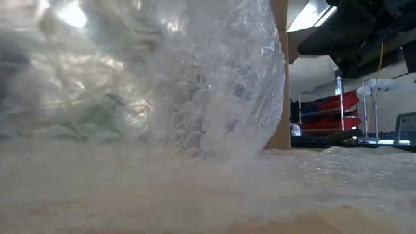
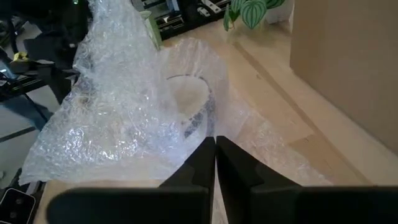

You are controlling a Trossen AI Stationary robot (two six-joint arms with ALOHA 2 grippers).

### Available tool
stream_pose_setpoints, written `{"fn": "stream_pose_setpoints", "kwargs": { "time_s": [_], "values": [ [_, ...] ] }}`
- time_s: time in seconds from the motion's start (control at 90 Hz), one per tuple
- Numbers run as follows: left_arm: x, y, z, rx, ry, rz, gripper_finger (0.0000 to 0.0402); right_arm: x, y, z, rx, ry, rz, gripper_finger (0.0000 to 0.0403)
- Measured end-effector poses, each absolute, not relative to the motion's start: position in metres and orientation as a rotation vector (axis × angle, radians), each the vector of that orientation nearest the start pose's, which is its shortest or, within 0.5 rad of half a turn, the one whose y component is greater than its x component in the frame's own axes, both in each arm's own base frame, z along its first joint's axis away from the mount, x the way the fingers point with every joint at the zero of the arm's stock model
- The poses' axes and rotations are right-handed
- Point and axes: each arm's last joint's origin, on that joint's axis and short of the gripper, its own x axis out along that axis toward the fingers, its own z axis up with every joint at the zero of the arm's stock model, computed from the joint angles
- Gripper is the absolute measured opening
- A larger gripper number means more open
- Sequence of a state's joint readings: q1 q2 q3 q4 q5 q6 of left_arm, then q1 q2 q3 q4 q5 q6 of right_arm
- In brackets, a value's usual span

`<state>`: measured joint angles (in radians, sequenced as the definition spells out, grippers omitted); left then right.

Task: Wrap mug
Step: Wrap the blue mug in bubble wrap

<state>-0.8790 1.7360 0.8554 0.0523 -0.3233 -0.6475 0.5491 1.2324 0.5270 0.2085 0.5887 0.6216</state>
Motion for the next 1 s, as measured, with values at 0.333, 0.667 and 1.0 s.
{"fn": "stream_pose_setpoints", "kwargs": {
  "time_s": [0.333,0.667,1.0],
  "values": [
    [0.225,-0.256,0.125,-0.049,0.903,-0.211,0.0129,0.212,0.111,0.195,0.349,0.394,-0.15,0.0],
    [0.234,-0.245,0.118,-0.022,0.861,-0.006,0.005,0.212,0.112,0.196,0.351,0.396,-0.142,0.0],
    [0.248,-0.245,0.152,-0.01,0.816,-0.034,0.0,0.212,0.112,0.195,0.35,0.398,-0.142,0.0]
  ]
}}
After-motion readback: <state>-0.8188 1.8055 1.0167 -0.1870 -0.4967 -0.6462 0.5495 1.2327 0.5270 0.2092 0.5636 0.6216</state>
